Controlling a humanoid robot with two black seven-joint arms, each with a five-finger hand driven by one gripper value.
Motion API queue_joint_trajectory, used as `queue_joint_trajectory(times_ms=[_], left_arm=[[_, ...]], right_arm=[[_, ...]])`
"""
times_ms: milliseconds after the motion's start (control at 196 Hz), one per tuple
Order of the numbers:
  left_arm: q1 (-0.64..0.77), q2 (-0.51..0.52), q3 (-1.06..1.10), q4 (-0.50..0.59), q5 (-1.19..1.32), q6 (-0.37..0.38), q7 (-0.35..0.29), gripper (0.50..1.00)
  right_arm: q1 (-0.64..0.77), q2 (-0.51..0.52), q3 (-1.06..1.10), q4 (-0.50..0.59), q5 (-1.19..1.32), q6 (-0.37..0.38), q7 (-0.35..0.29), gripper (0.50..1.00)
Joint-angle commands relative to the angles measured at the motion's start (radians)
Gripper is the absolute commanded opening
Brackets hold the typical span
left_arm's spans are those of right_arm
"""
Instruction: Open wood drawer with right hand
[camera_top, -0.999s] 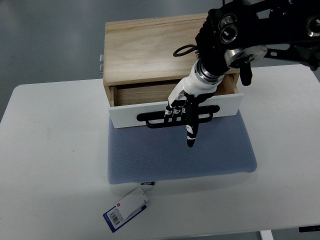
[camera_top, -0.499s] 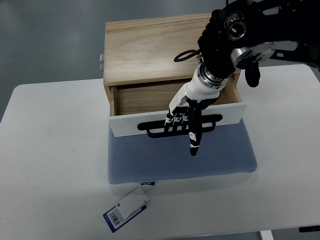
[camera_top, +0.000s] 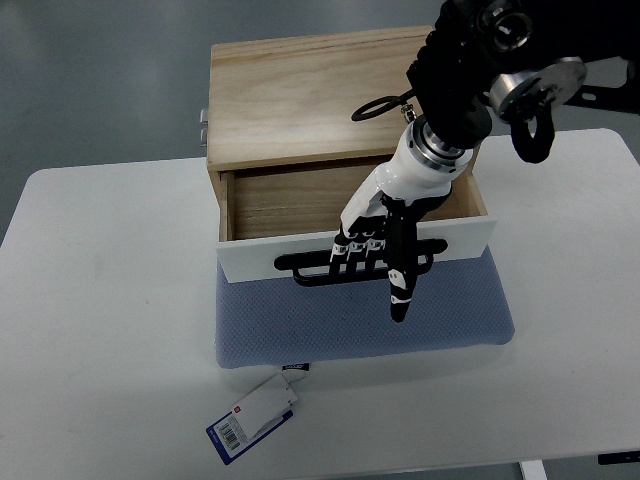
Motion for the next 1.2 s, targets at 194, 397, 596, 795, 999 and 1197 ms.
queue_joint_trajectory(times_ms=[194, 397, 596, 795, 999, 1197], left_arm=[[0.0, 0.0, 0.004, -0.002, 0.001, 0.0, 0.0, 1.0], [0.0, 0.0, 0.007, -0.006, 0.003, 0.0, 0.0, 1.0], [0.0, 0.0, 0.007, -0.008, 0.003, 0.0, 0.0, 1.0], [0.0, 0.0, 0.006, -0.011, 0.003, 0.0, 0.0, 1.0], [0.0, 0.0, 0.006, -0.011, 0.003, 0.0, 0.0, 1.0], [0.0, 0.0, 0.006, -0.014, 0.004, 0.0, 0.0, 1.0]], right_arm=[[0.069, -0.101, 0.086, -0.008, 0.002, 0.0, 0.0, 0.944], [0.074, -0.212, 0.178, -0.129, 0.001, 0.0, 0.014, 0.944], [-0.081, -0.33, 0.322, -0.276, -0.013, -0.103, 0.154, 0.944], [-0.356, -0.39, 0.63, -0.442, 0.001, -0.264, 0.301, 0.944], [-0.727, -0.295, 1.001, -0.578, 0.001, -0.362, 0.53, 0.944], [-0.94, -0.08, 1.327, -0.781, 0.001, -0.367, 0.628, 0.944]])
